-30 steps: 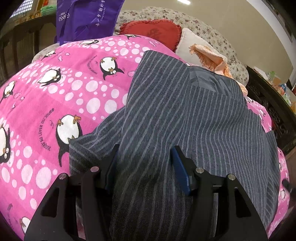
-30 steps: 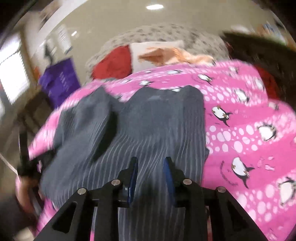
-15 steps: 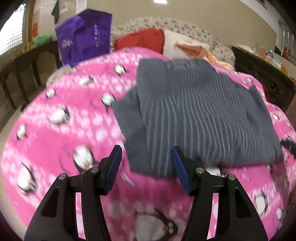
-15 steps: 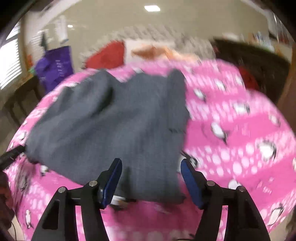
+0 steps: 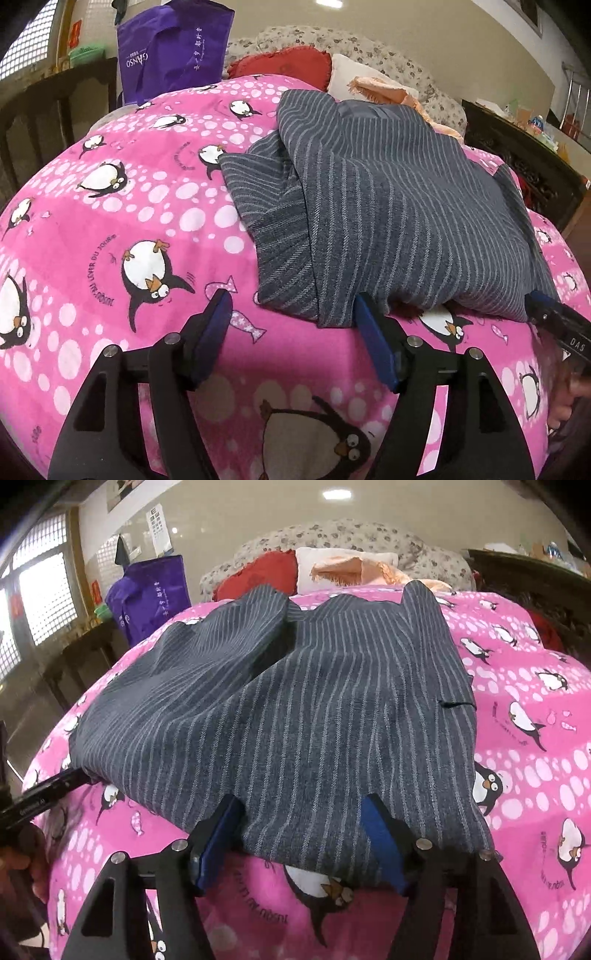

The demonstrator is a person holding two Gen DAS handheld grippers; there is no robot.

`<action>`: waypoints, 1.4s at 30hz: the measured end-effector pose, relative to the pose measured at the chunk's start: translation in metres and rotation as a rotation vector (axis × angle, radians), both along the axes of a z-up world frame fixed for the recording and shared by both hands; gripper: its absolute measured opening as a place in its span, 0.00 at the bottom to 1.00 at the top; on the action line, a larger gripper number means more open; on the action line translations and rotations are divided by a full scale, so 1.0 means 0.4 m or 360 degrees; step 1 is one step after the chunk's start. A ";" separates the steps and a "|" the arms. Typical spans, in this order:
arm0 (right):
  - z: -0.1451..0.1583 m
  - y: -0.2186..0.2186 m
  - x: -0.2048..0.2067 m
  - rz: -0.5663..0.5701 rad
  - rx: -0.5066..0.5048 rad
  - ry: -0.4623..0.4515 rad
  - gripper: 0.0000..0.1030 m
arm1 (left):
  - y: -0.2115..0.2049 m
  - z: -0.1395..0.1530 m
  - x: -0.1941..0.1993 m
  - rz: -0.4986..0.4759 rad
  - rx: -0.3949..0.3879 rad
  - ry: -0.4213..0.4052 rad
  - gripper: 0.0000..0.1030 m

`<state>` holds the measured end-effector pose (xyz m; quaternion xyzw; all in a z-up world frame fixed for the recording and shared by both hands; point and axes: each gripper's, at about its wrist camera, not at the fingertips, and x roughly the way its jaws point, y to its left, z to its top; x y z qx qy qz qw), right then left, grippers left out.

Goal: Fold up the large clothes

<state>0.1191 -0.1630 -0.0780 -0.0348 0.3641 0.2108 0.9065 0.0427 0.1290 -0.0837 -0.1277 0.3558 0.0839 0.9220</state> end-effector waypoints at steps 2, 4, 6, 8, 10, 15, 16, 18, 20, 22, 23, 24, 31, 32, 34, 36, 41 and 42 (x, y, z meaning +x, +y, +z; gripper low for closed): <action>-0.003 0.006 0.000 -0.0005 -0.0028 -0.0016 0.65 | 0.000 0.001 0.002 -0.0004 0.0004 0.0001 0.68; -0.003 0.006 -0.005 -0.0007 -0.0023 -0.0026 0.65 | 0.004 0.001 0.001 -0.0005 -0.0009 -0.0004 0.68; -0.004 0.004 -0.004 -0.0005 -0.0008 -0.0019 0.65 | 0.004 0.002 0.002 -0.0005 -0.0007 -0.0002 0.69; 0.001 0.004 -0.008 -0.0004 -0.0006 -0.0020 0.65 | 0.005 0.002 0.001 -0.0004 -0.0010 -0.0004 0.69; 0.001 0.004 -0.008 -0.0005 -0.0008 -0.0021 0.65 | 0.005 0.002 0.001 -0.0005 -0.0012 -0.0003 0.69; 0.002 0.003 -0.013 -0.0012 -0.0021 -0.0034 0.65 | 0.003 0.002 0.000 -0.0004 -0.0011 -0.0004 0.69; 0.002 0.003 -0.014 -0.0013 -0.0022 -0.0036 0.66 | 0.003 0.002 0.000 -0.0004 -0.0011 -0.0004 0.69; 0.001 0.004 -0.015 -0.0017 -0.0023 -0.0038 0.66 | 0.003 0.002 0.000 -0.0004 -0.0011 -0.0004 0.69; 0.001 0.005 -0.016 -0.0020 -0.0024 -0.0040 0.66 | 0.003 0.002 0.000 -0.0002 -0.0013 -0.0004 0.69; 0.000 0.006 -0.018 -0.0022 -0.0028 -0.0044 0.66 | 0.003 0.002 0.000 -0.0003 -0.0016 -0.0005 0.69; 0.000 0.005 -0.018 -0.0022 -0.0028 -0.0044 0.66 | 0.002 0.002 0.000 -0.0003 -0.0015 -0.0003 0.69; 0.000 0.005 -0.018 -0.0023 -0.0028 -0.0045 0.66 | 0.003 0.002 0.000 -0.0003 -0.0012 -0.0004 0.69; -0.001 0.008 -0.021 -0.0032 -0.0030 -0.0051 0.66 | 0.002 0.002 0.000 -0.0003 -0.0009 -0.0003 0.69; -0.002 0.009 -0.021 -0.0033 -0.0031 -0.0052 0.66 | 0.002 0.002 -0.001 -0.0003 -0.0010 -0.0004 0.69; -0.002 0.009 -0.021 -0.0033 -0.0031 -0.0052 0.66 | 0.002 0.002 -0.001 -0.0003 -0.0009 -0.0003 0.69; -0.002 0.009 -0.021 -0.0033 -0.0031 -0.0052 0.66 | 0.002 0.002 -0.001 -0.0003 -0.0011 -0.0005 0.69; -0.002 0.009 -0.021 -0.0033 -0.0028 -0.0051 0.66 | 0.002 0.002 -0.002 -0.0003 -0.0010 -0.0004 0.69; -0.003 0.009 -0.022 -0.0034 -0.0025 -0.0051 0.66 | 0.001 0.002 -0.002 -0.0003 -0.0010 -0.0004 0.69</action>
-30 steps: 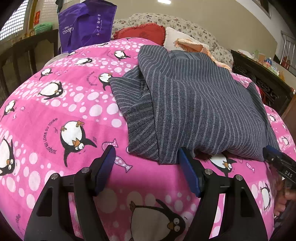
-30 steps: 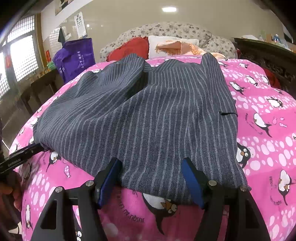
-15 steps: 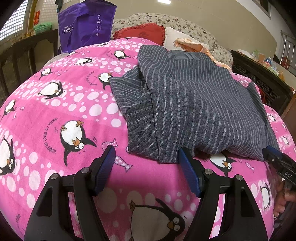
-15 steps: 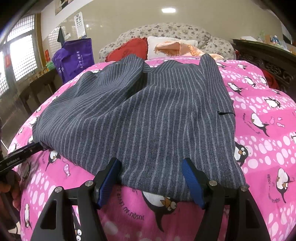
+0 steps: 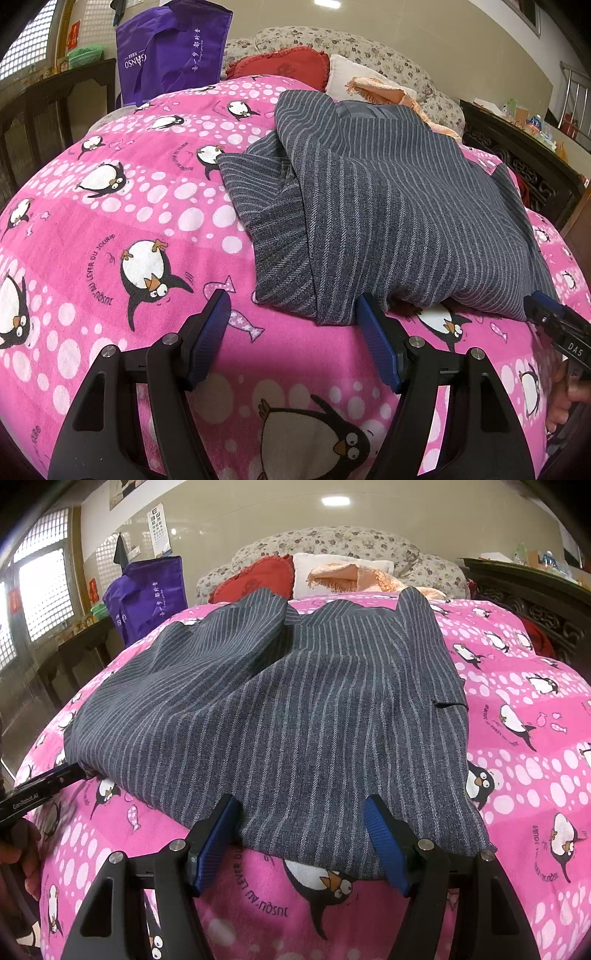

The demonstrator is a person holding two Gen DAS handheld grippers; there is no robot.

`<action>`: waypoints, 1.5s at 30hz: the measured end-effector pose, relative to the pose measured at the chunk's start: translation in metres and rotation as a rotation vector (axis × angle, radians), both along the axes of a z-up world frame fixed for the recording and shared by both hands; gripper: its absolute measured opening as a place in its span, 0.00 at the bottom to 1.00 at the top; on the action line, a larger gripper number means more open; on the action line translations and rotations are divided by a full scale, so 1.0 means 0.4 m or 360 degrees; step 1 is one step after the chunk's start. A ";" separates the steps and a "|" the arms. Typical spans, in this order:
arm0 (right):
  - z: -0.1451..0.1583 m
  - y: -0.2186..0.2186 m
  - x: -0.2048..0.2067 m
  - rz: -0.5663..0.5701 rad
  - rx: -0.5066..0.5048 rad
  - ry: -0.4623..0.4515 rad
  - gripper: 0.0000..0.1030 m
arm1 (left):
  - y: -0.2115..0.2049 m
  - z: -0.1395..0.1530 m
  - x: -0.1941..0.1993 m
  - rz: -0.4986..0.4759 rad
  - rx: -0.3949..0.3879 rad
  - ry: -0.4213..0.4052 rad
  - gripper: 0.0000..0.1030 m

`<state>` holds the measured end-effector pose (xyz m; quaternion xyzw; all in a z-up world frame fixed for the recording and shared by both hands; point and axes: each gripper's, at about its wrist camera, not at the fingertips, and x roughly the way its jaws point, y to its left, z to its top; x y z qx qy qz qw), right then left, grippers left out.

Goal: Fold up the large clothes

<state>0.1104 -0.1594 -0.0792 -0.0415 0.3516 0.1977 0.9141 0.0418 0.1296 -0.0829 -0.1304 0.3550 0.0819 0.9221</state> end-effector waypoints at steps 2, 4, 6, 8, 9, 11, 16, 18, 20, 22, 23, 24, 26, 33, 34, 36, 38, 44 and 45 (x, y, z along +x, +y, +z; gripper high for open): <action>0.000 0.001 -0.001 0.0000 0.0004 0.0001 0.66 | -0.001 0.000 0.000 0.0000 0.0002 0.0002 0.69; 0.000 0.001 -0.001 -0.0001 0.0000 -0.0001 0.66 | 0.000 0.000 0.000 0.0001 0.0001 0.0003 0.69; 0.002 -0.001 -0.001 -0.0003 -0.0004 0.0009 0.66 | -0.001 0.001 0.001 -0.0008 -0.0001 0.0008 0.71; 0.016 -0.013 -0.006 -0.0027 0.0011 0.0034 0.66 | 0.002 0.002 0.001 -0.0038 -0.0026 0.0014 0.74; 0.026 -0.029 -0.017 -0.0056 0.0033 0.0045 0.66 | 0.003 0.003 0.000 -0.0040 -0.0034 0.0013 0.74; 0.037 -0.073 -0.048 -0.0118 0.0095 0.0068 0.66 | 0.005 0.003 -0.001 -0.0042 -0.0040 0.0004 0.74; 0.033 -0.164 -0.104 -0.0263 -0.0021 0.0092 0.66 | -0.006 0.010 0.007 -0.0035 0.0018 0.0054 0.74; 0.062 -0.181 -0.106 -0.0307 -0.0002 0.0053 0.66 | -0.001 0.040 0.005 0.0024 0.0025 0.0122 0.74; 0.105 -0.177 -0.097 -0.0319 0.0005 -0.0012 0.66 | 0.010 0.105 -0.029 0.0163 0.0056 -0.0033 0.74; 0.147 -0.147 -0.079 -0.0304 -0.0028 -0.0096 0.66 | 0.010 0.176 -0.032 0.0196 0.0080 -0.0187 0.74; 0.162 -0.123 -0.065 -0.0271 -0.0033 -0.0123 0.66 | 0.004 0.196 -0.010 0.0166 0.0098 -0.0193 0.74; 0.169 -0.103 -0.052 -0.0238 -0.0029 -0.0129 0.61 | -0.009 0.210 0.022 0.0127 0.0117 -0.0176 0.74; 0.172 -0.043 -0.012 -0.0116 -0.0011 -0.0096 0.47 | -0.052 0.220 0.087 -0.0006 0.0151 -0.0167 0.73; 0.061 -0.025 0.082 -0.0133 -0.0034 0.0242 0.46 | -0.084 0.071 0.207 -0.0156 0.0234 0.0099 0.68; 0.063 -0.034 0.074 -0.0099 -0.0022 0.0237 0.46 | -0.083 0.076 0.195 -0.0179 0.0260 0.0079 0.68; 0.077 -0.042 0.049 -0.0073 -0.0089 0.0185 0.46 | -0.069 0.084 0.181 -0.0216 0.0226 0.0081 0.68; 0.090 -0.055 0.023 -0.0081 -0.0124 0.0114 0.46 | -0.040 0.102 0.154 -0.0204 0.0186 0.0062 0.68; 0.066 -0.094 -0.016 -0.0144 -0.0079 0.0032 0.47 | 0.135 0.121 0.112 0.0072 0.0019 0.0076 0.68; 0.042 -0.092 -0.017 -0.0151 -0.0102 0.0025 0.48 | 0.152 0.119 0.119 0.0078 0.0000 0.0093 0.68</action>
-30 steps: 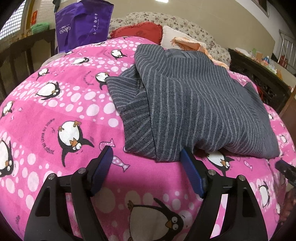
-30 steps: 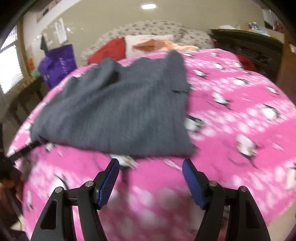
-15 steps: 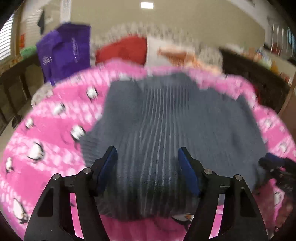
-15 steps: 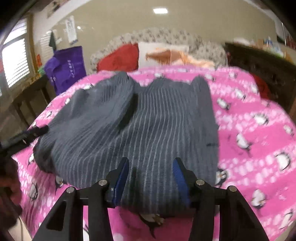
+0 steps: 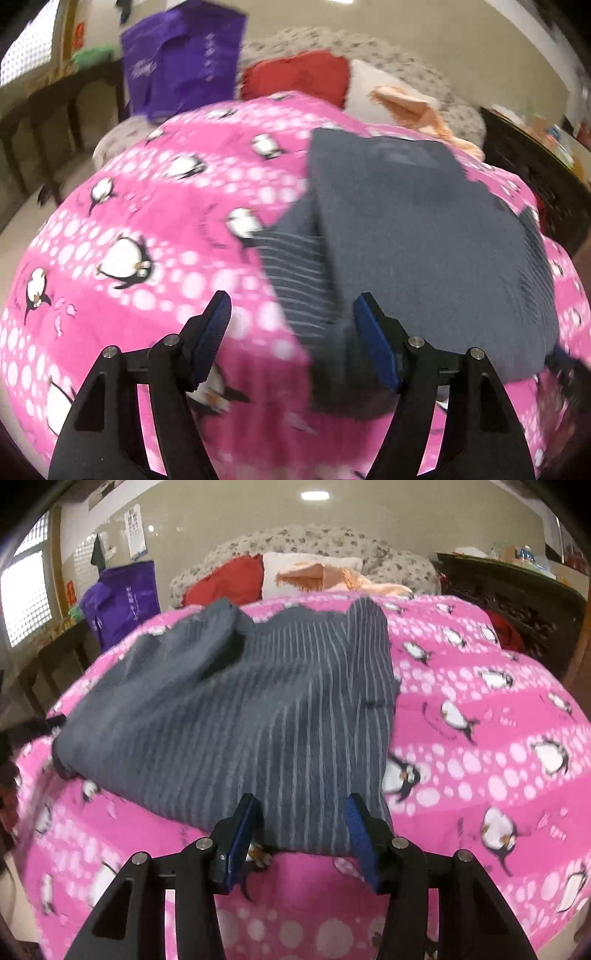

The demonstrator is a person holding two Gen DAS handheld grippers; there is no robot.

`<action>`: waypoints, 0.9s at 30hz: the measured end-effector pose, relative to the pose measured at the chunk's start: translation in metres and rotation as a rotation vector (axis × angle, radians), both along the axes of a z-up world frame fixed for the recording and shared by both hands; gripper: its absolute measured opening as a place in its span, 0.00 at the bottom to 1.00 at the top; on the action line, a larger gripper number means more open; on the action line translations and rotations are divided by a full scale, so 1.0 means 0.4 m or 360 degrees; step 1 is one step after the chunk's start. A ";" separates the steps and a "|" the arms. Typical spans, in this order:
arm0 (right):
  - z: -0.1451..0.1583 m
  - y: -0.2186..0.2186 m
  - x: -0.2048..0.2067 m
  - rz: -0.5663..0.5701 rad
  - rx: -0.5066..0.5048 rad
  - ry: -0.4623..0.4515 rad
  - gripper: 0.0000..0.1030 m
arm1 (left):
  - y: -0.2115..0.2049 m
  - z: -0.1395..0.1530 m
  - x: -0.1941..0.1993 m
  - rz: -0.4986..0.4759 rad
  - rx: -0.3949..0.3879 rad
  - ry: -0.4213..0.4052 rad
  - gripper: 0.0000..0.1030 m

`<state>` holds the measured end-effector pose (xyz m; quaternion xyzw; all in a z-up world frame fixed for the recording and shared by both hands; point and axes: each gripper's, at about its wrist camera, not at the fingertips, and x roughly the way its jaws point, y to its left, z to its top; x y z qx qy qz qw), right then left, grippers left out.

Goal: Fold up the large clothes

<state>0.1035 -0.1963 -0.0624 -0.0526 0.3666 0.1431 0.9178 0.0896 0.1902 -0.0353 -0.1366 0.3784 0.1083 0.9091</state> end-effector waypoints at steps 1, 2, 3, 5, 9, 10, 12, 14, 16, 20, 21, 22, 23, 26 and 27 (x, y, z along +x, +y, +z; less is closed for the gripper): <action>-0.014 0.006 -0.005 -0.0005 -0.0021 -0.0026 0.48 | 0.016 -0.003 0.011 0.0005 -0.0023 0.0018 0.68; -0.027 0.015 -0.016 -0.0017 -0.0060 -0.0081 0.49 | 0.027 -0.003 0.022 0.0006 -0.0042 0.0033 0.68; -0.034 0.030 -0.025 -0.0028 -0.0128 -0.0130 0.49 | 0.040 -0.004 0.033 -0.0007 -0.0074 0.0042 0.68; -0.044 0.057 -0.040 -0.0040 -0.0255 -0.0184 0.50 | 0.059 -0.007 0.053 -0.0033 -0.0156 0.0060 0.68; -0.050 0.049 -0.044 -0.0043 -0.0253 -0.0206 0.51 | 0.056 0.002 0.064 -0.0052 -0.0243 0.0042 0.68; -0.050 0.042 -0.043 -0.0041 -0.0227 -0.0201 0.51 | 0.053 0.008 0.058 -0.0046 -0.0270 0.0008 0.68; -0.050 0.036 -0.043 -0.0038 -0.0207 -0.0198 0.52 | 0.047 0.012 0.053 -0.0030 -0.0302 -0.0005 0.69; -0.051 0.040 -0.044 -0.0040 -0.0221 -0.0206 0.52 | 0.033 0.022 0.055 0.0014 -0.0270 0.0014 0.69; -0.052 0.041 -0.045 -0.0040 -0.0225 -0.0211 0.52 | 0.021 0.033 0.054 0.0055 -0.0198 0.0033 0.69; -0.052 0.043 -0.048 -0.0039 -0.0207 -0.0209 0.52 | -0.006 0.059 0.046 0.0106 -0.0034 0.0033 0.69; -0.052 0.043 -0.048 -0.0039 -0.0210 -0.0210 0.52 | -0.007 0.061 0.046 0.0104 -0.0019 0.0034 0.69; -0.053 0.043 -0.048 -0.0040 -0.0211 -0.0210 0.52 | -0.010 0.065 0.044 0.0102 0.0000 0.0030 0.69; -0.052 0.041 -0.048 -0.0040 -0.0210 -0.0211 0.52 | -0.009 0.067 0.044 0.0105 0.0011 0.0029 0.69; -0.053 0.041 -0.048 -0.0040 -0.0210 -0.0212 0.52 | -0.005 0.068 0.046 0.0114 0.0015 0.0039 0.69; -0.053 0.041 -0.048 -0.0040 -0.0210 -0.0212 0.53 | -0.003 0.067 0.045 0.0121 0.0014 0.0043 0.69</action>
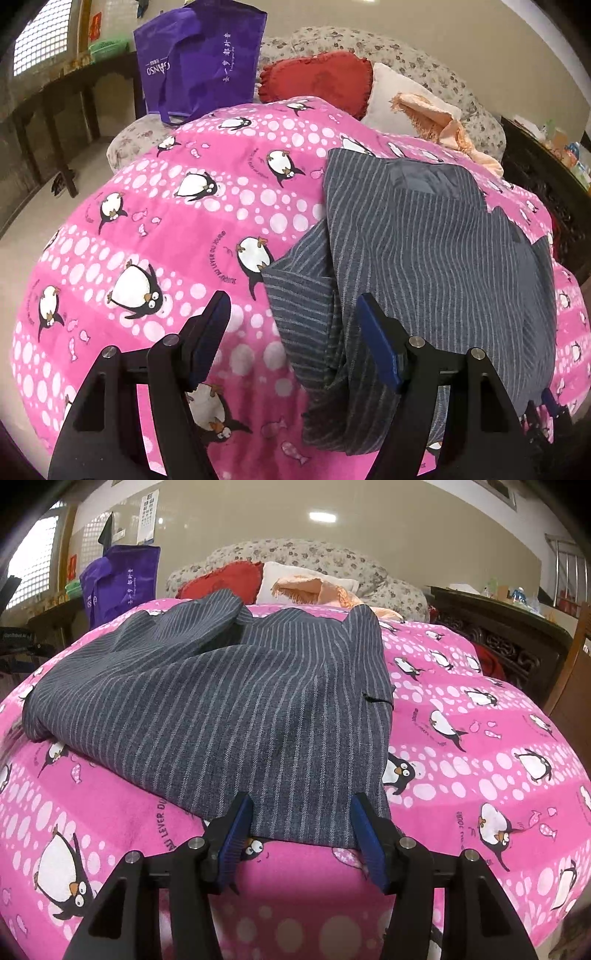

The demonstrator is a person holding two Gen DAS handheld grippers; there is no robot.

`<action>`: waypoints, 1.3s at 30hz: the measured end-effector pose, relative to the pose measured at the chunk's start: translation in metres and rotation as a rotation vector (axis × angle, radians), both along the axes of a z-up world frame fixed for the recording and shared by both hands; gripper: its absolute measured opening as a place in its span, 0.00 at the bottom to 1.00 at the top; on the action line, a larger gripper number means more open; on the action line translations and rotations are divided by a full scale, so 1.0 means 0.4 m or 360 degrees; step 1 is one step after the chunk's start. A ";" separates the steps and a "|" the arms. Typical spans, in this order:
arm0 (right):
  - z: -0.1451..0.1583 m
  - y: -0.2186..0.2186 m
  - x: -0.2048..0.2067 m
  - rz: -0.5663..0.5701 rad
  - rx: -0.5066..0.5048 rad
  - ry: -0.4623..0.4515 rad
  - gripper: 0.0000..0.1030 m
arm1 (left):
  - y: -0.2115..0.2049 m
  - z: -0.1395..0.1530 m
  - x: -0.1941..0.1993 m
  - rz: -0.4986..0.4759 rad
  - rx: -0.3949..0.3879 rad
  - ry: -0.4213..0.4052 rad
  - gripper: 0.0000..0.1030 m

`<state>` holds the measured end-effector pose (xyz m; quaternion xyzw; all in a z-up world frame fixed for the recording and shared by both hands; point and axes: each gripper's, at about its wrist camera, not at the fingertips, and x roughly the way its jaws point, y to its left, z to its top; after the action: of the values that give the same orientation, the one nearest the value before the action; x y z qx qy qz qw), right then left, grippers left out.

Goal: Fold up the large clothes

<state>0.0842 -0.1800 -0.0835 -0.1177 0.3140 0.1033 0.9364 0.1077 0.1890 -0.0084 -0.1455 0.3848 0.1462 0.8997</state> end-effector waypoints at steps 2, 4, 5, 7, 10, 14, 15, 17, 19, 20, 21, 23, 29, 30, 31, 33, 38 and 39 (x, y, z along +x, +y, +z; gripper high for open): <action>0.000 -0.001 0.001 0.0000 -0.0001 0.0000 0.53 | 0.002 -0.002 -0.001 0.0006 -0.0005 0.0007 0.69; 0.001 -0.003 0.001 -0.0002 0.0001 0.0000 0.53 | 0.001 -0.003 0.000 0.0005 -0.0003 0.0011 0.69; 0.001 -0.003 0.001 -0.0003 0.0002 -0.0001 0.53 | 0.001 -0.003 0.000 0.0005 0.0000 0.0012 0.69; 0.000 -0.004 0.002 -0.0001 0.0000 -0.0001 0.54 | 0.002 -0.003 -0.001 0.0003 0.0005 0.0010 0.69; 0.000 -0.004 0.002 -0.0001 0.0002 -0.0001 0.54 | 0.002 -0.003 0.000 -0.0001 -0.0001 0.0009 0.69; 0.000 -0.004 0.002 0.0000 0.0001 -0.0001 0.54 | 0.017 0.003 -0.009 -0.0014 -0.0052 -0.0052 0.69; 0.000 -0.004 0.002 0.0000 0.0001 -0.0001 0.54 | 0.021 0.002 -0.011 -0.0020 -0.0075 -0.0069 0.70; 0.000 -0.005 0.003 0.0000 0.0001 -0.0002 0.54 | 0.036 -0.006 -0.013 -0.0028 -0.0136 -0.0094 0.81; 0.000 -0.005 0.003 0.0001 0.0003 -0.0002 0.54 | 0.043 -0.022 -0.012 -0.0050 -0.0207 -0.0105 0.84; 0.000 -0.005 0.003 0.0001 0.0003 -0.0002 0.54 | 0.044 -0.031 -0.011 -0.0082 -0.0257 -0.0112 0.84; 0.000 -0.005 0.003 0.0001 0.0005 -0.0002 0.54 | 0.044 -0.040 -0.009 -0.0117 -0.0319 -0.0118 0.84; 0.000 -0.005 0.003 0.0002 0.0004 -0.0002 0.54 | 0.037 -0.051 -0.007 -0.0184 -0.0416 -0.0146 0.84; -0.001 -0.006 0.002 -0.0001 0.0014 -0.0002 0.54 | 0.047 -0.135 0.036 -0.0299 -0.0686 -0.0011 0.84; -0.001 -0.006 0.002 -0.0001 0.0014 -0.0002 0.54 | 0.052 -0.140 0.034 -0.0325 -0.0697 -0.0062 0.86; -0.001 -0.006 0.002 -0.0001 0.0014 -0.0002 0.54 | 0.052 -0.138 0.036 -0.0341 -0.0687 -0.0075 0.86; -0.001 -0.005 0.001 -0.0003 0.0016 -0.0003 0.54 | 0.052 -0.136 0.044 -0.0357 -0.0681 -0.0060 0.86; -0.002 -0.005 0.001 -0.0003 0.0016 -0.0002 0.54 | 0.061 -0.139 0.091 -0.0321 -0.0647 -0.0056 0.87; -0.002 -0.005 0.001 -0.0003 0.0015 -0.0002 0.54 | 0.059 -0.138 0.099 -0.0336 -0.0649 -0.0060 0.95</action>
<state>0.0844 -0.1819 -0.0843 -0.1129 0.3129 0.1037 0.9373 0.1474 0.2126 -0.0637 -0.2859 0.4026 -0.0323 0.8690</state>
